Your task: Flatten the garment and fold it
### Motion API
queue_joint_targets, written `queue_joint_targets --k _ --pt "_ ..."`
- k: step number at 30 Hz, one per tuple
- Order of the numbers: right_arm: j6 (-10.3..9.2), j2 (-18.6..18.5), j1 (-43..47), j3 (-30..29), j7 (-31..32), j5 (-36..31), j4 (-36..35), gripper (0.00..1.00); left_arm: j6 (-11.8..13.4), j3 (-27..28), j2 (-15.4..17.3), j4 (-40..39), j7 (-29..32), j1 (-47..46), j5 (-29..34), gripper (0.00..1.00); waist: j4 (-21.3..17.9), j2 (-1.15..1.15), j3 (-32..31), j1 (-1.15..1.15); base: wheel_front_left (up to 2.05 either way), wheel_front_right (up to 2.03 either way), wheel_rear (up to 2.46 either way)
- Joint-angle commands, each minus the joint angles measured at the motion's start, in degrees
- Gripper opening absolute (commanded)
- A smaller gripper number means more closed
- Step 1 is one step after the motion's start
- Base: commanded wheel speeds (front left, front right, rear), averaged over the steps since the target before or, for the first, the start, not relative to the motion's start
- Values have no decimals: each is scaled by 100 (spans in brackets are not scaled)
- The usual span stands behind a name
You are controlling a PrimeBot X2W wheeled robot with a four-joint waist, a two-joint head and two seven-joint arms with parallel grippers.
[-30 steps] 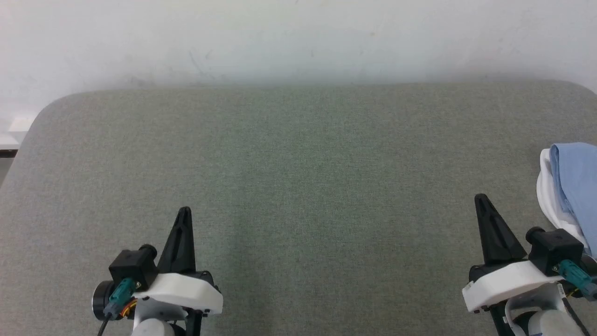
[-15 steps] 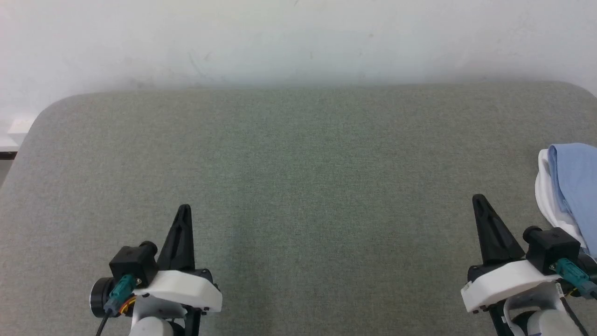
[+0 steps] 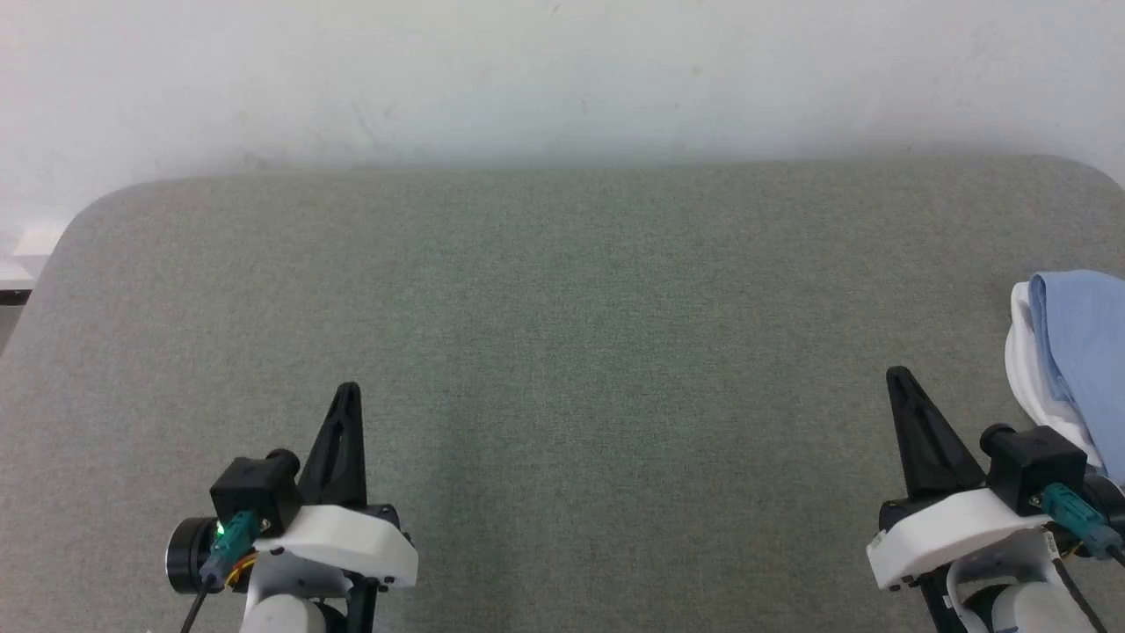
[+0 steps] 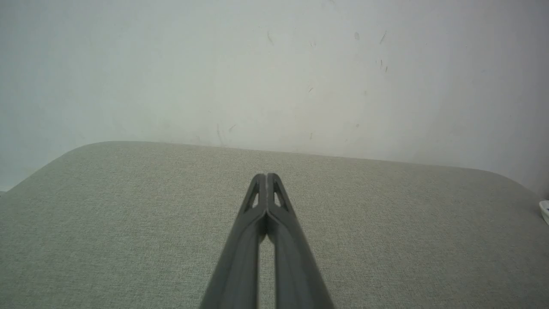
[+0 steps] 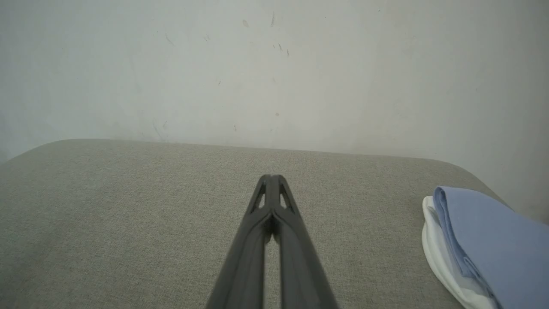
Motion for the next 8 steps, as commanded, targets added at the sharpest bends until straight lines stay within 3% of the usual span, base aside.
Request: queue_joint_targets --k 1,8 --pt "-4 8 30 10 14 -49 -32 0 -18 27 -14 -58 56 110 63 0 -1 0 -3 0 0 0 0" --pt "-5 10 36 23 59 -84 -52 0 -21 42 -17 -117 138 130 141 0 -9 0 -16 0 0 0 0"
